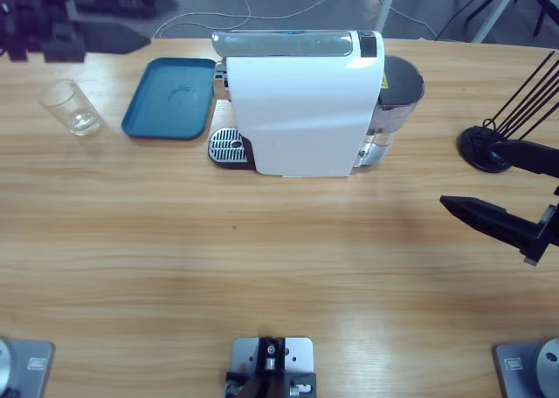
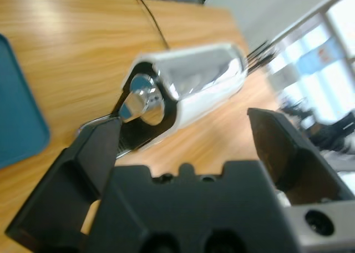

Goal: Pour coffee

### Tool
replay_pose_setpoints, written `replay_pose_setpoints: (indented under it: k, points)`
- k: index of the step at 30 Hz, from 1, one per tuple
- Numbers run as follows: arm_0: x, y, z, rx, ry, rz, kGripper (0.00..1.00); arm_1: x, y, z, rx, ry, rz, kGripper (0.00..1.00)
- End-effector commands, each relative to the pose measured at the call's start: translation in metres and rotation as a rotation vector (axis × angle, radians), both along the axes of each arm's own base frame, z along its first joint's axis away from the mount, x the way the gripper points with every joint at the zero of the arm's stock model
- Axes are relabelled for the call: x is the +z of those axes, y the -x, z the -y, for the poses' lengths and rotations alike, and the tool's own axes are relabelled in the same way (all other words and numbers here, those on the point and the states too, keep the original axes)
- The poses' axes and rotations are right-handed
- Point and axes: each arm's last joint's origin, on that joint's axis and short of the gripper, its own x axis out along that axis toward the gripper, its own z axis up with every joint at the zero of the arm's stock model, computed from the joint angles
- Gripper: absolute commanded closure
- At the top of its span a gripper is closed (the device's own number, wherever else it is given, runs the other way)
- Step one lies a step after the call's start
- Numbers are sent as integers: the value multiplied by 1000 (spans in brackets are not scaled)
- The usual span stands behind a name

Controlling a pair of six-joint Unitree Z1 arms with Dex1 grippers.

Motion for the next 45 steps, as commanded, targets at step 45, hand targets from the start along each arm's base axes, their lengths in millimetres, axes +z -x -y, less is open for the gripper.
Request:
replay_pose_setpoints:
  k: [45]
  points:
    - [-61, -106, 28, -90, 307, -556, 152, -10, 3, 2, 9, 22, -15, 0]
